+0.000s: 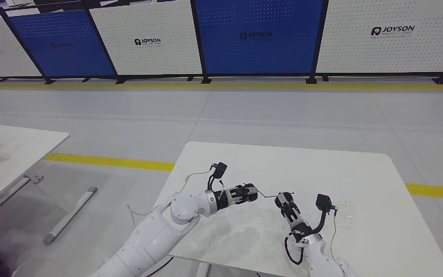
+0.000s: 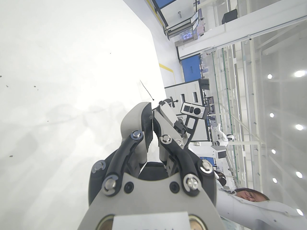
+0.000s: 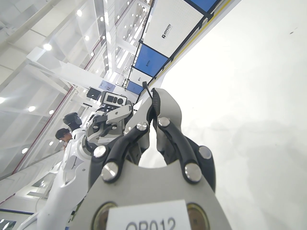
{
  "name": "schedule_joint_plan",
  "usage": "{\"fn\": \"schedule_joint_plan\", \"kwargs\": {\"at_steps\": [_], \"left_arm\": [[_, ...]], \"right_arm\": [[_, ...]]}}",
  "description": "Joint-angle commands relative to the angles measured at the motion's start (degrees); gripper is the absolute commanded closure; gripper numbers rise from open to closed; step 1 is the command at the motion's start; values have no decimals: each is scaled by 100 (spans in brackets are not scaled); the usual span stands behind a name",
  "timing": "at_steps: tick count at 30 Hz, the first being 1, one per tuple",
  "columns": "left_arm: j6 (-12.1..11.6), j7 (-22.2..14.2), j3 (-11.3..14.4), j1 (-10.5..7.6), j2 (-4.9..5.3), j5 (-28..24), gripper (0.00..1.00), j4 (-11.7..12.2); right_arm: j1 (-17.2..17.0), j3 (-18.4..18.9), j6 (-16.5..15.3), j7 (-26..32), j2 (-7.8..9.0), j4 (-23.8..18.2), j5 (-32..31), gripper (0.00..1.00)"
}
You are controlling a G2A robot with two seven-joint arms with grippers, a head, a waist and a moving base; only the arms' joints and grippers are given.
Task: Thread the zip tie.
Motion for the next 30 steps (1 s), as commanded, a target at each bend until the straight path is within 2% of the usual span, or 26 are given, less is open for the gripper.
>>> {"fn": "schedule_joint_plan", "kwargs": {"at_steps": [1, 15, 18, 21, 25, 30], "left_arm": [[0, 0, 0, 0, 0, 0, 100, 0], [-4, 39, 3, 14, -5, -30, 100, -8], [-77, 115, 6, 39, -38, -319, 100, -13], [-254, 53, -35, 49, -65, -715, 100, 63], [-326, -153, -62, 56, -86, -1092, 100, 173], [-320, -323, -43, 51, -99, -1191, 100, 272]], "right_arm": [[3, -3, -4, 10, -1, 5, 7, 100], [3, -3, -4, 10, -1, 5, 7, 100], [-16, 12, 2, -11, -4, -8, 29, 100], [-60, 30, -22, -66, -17, -26, 113, 100], [-61, -9, -344, -147, -57, 81, 381, 100], [-5, -28, -667, -323, -103, 229, 529, 100]]}}
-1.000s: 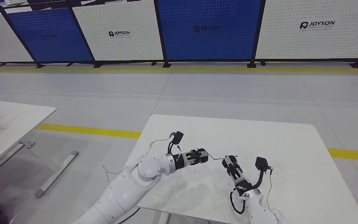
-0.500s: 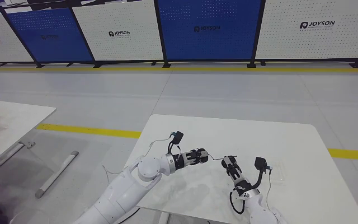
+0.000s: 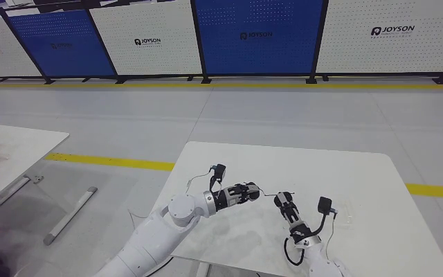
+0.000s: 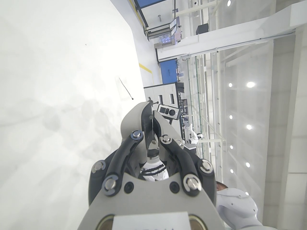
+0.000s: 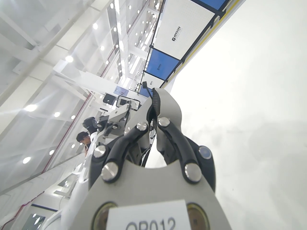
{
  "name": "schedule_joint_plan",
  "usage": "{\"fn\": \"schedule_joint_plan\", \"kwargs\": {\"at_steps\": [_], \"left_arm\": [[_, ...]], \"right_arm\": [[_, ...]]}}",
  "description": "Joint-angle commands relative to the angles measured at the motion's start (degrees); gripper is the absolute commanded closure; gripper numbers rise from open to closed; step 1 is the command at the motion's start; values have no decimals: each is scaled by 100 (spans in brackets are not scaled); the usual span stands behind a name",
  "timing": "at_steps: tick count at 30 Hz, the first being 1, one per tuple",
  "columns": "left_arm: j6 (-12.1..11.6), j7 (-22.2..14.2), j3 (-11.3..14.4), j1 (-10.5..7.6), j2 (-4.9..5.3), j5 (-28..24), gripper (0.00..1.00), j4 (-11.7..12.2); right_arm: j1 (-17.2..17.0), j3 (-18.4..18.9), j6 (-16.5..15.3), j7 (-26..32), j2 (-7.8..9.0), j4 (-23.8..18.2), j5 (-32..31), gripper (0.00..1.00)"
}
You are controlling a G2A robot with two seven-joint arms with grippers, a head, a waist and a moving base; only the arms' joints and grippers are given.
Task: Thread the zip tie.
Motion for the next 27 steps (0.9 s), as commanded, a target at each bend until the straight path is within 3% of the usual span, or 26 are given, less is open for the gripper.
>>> {"fn": "schedule_joint_plan", "kwargs": {"at_steps": [1, 5, 9, 27], "left_arm": [[19, -139, 3, -6, -8, -145, 100, 33], [-30, -392, -19, -44, -20, -398, 100, 124], [-79, -438, 11, -83, -43, -470, 100, 192], [5, -303, 96, -69, -76, -428, 100, 150]], "right_arm": [[17, 4, -71, -43, -12, 18, 5, 100], [59, -9, -24, 88, -26, 17, 0, 100], [152, -48, 286, 193, -48, 63, -35, 100], [100, -5, 161, 224, -56, -12, 43, 100]]}}
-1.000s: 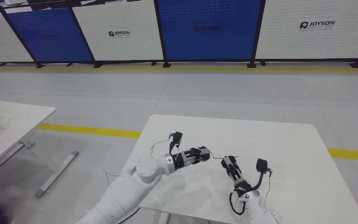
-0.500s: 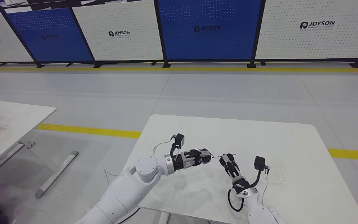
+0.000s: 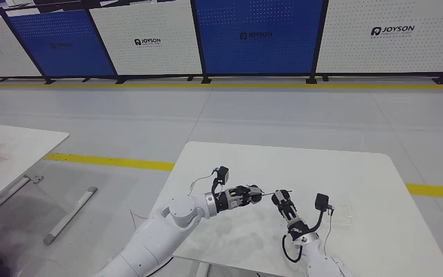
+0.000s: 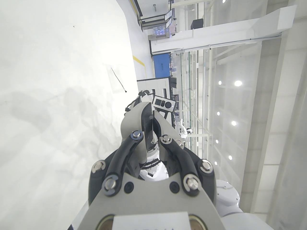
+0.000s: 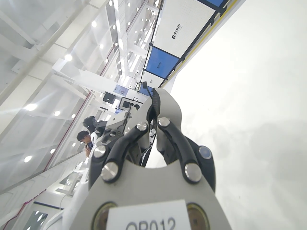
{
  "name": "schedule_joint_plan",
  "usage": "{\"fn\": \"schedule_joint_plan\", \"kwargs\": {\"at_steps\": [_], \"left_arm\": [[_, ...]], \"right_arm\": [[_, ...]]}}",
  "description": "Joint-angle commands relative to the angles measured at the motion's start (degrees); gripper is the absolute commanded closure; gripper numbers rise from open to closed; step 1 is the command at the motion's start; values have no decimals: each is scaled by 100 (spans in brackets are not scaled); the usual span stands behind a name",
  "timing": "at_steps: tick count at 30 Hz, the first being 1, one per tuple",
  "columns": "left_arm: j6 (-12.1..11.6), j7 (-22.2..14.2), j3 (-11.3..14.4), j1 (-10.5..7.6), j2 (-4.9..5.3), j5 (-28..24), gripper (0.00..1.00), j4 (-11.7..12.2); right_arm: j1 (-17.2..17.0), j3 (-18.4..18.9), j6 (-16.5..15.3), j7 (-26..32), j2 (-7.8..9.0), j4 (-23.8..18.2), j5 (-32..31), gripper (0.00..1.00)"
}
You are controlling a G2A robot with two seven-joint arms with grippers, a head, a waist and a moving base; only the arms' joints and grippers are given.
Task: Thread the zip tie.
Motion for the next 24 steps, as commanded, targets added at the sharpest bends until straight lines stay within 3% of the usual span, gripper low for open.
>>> {"fn": "schedule_joint_plan", "kwargs": {"at_steps": [1, 11, 24], "left_arm": [[20, -19, 24, -11, -10, -12, 100, 1], [7, -24, 21, -44, -47, -180, 100, 64], [200, 132, 78, -122, -95, -119, 100, 192]], "right_arm": [[-6, 20, -34, 19, -5, -7, 44, 100], [-61, 171, 18, 8, -14, -85, 92, 100], [-93, 198, 64, 3, -48, -119, 51, 100]]}}
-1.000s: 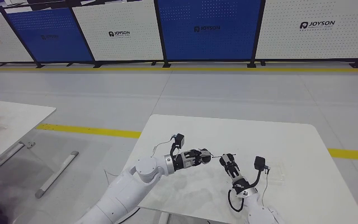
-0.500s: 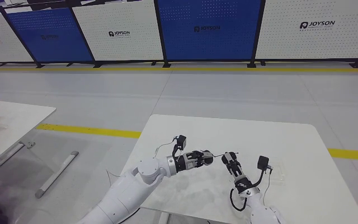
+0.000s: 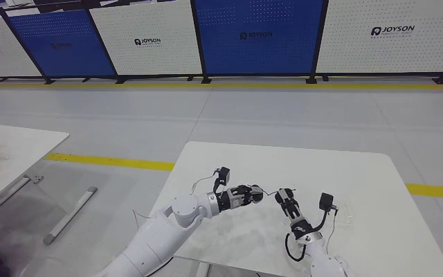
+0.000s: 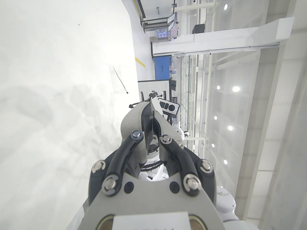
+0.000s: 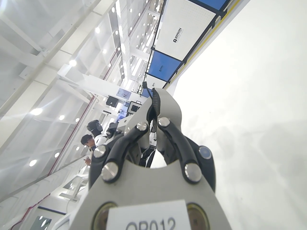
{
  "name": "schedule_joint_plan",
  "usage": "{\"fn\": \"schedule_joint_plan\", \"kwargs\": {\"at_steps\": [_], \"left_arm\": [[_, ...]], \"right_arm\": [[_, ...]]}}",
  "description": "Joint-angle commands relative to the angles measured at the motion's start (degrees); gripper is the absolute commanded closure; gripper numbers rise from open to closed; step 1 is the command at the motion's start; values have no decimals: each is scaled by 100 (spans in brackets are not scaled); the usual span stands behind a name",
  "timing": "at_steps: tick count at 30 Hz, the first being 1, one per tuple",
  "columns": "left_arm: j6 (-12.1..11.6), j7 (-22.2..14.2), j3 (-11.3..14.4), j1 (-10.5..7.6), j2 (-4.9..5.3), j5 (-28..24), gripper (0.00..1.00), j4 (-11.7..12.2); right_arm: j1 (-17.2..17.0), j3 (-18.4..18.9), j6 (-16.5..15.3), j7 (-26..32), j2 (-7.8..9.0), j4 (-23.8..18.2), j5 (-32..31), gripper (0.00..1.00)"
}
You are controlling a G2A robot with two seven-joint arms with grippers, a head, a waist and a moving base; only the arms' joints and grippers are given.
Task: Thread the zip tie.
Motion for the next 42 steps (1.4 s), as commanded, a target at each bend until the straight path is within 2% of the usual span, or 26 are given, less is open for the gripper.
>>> {"fn": "schedule_joint_plan", "kwargs": {"at_steps": [1, 8, 14, 15, 18, 21, 26, 33, 37, 42], "left_arm": [[9, 46, 0, -15, -6, 34, 100, 23], [136, 25, 3, -47, -12, 119, 100, 37], [141, -2, -24, -34, -8, 178, 100, 14], [145, -15, -30, -29, -7, 182, 98, 8], [160, -65, -44, -23, -6, 165, 78, 8], [155, -73, -59, -14, -7, 155, 72, 12], [159, -60, -80, 3, -7, 178, 71, 4], [178, -51, -75, 35, -5, 290, 76, -61], [215, -31, -47, 38, -11, 357, 74, -83], [160, 13, -129, 28, -19, 191, 75, -36]], "right_arm": [[-17, 19, 12, -35, -4, -21, -1, 100], [-50, 49, 158, -124, -22, -62, -62, 100], [-48, 62, 167, -176, -40, -46, -108, 100], [-46, 62, 180, -170, -42, -48, -135, 100], [-42, 52, 206, -159, -51, -51, -172, 100], [-35, 46, 198, -150, -60, -26, -184, 100], [-22, 41, 190, -144, -76, 9, -201, 100], [-25, 35, 178, -141, -96, 18, -213, 100], [-15, 31, 204, -143, -109, 27, -226, 100], [-1, 55, 286, -212, -127, 59, -227, 100]]}}
